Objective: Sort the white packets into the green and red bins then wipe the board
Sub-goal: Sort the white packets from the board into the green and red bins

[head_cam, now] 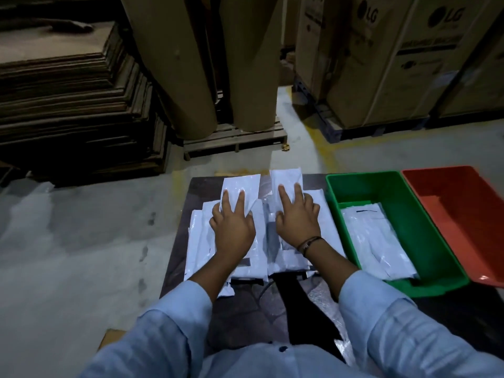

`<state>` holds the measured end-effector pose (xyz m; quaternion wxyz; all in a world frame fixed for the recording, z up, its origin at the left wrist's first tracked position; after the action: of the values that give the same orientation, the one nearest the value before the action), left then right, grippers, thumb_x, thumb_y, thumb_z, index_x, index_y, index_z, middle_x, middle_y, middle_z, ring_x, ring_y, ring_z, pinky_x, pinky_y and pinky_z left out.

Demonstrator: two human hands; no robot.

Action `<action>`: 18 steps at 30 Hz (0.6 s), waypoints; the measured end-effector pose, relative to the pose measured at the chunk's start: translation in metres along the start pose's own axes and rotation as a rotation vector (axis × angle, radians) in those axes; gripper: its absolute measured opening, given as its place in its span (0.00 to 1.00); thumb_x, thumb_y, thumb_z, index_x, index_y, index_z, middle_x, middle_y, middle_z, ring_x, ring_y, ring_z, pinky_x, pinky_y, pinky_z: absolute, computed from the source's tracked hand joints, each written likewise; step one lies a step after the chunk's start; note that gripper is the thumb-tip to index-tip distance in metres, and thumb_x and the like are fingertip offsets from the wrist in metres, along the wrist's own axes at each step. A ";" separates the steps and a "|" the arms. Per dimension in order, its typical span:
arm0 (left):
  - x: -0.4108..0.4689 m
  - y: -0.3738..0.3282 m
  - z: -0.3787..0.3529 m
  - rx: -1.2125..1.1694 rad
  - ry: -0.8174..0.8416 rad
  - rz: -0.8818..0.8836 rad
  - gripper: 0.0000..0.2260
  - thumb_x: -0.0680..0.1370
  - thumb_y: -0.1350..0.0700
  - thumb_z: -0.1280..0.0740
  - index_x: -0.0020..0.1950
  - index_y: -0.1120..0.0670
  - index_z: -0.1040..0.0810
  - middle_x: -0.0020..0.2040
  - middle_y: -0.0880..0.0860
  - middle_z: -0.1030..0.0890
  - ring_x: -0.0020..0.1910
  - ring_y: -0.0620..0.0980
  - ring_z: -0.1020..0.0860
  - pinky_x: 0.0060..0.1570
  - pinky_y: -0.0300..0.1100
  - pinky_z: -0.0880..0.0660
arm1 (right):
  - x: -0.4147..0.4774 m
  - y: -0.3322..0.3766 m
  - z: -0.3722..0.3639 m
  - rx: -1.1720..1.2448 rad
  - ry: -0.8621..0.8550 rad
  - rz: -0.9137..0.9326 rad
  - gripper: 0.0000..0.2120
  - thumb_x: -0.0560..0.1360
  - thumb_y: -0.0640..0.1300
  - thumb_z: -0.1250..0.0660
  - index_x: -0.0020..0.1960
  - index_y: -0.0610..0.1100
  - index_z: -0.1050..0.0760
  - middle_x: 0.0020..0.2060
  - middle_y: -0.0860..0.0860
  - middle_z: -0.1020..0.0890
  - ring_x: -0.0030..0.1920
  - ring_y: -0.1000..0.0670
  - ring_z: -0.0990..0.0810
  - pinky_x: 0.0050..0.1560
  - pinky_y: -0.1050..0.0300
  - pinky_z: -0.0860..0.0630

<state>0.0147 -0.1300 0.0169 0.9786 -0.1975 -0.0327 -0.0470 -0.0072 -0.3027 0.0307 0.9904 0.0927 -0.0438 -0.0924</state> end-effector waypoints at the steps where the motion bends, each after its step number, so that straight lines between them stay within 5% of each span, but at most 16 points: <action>1: 0.001 -0.011 0.001 -0.013 -0.005 -0.014 0.26 0.84 0.46 0.41 0.82 0.43 0.43 0.84 0.55 0.50 0.78 0.65 0.43 0.73 0.62 0.41 | 0.001 -0.004 0.008 0.011 -0.017 -0.012 0.34 0.78 0.51 0.39 0.81 0.52 0.48 0.79 0.39 0.46 0.72 0.33 0.40 0.68 0.37 0.41; 18: -0.033 -0.257 -0.061 -0.085 0.012 -0.123 0.26 0.84 0.47 0.41 0.82 0.43 0.43 0.84 0.55 0.50 0.78 0.66 0.44 0.72 0.61 0.41 | -0.006 -0.245 0.108 0.064 -0.147 -0.130 0.35 0.75 0.50 0.38 0.80 0.54 0.43 0.79 0.40 0.43 0.70 0.34 0.38 0.68 0.36 0.40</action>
<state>-0.0422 -0.3871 0.0565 0.9648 -0.2361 -0.0367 -0.1098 -0.0674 -0.5570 0.0896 0.9730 0.1200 -0.1131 -0.1616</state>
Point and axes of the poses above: each hand's wrist, its own x-axis towards the middle knuckle, its own z-axis out of the back of the hand, y = z × x, the point moved 4 cm from there along x, towards the middle knuckle
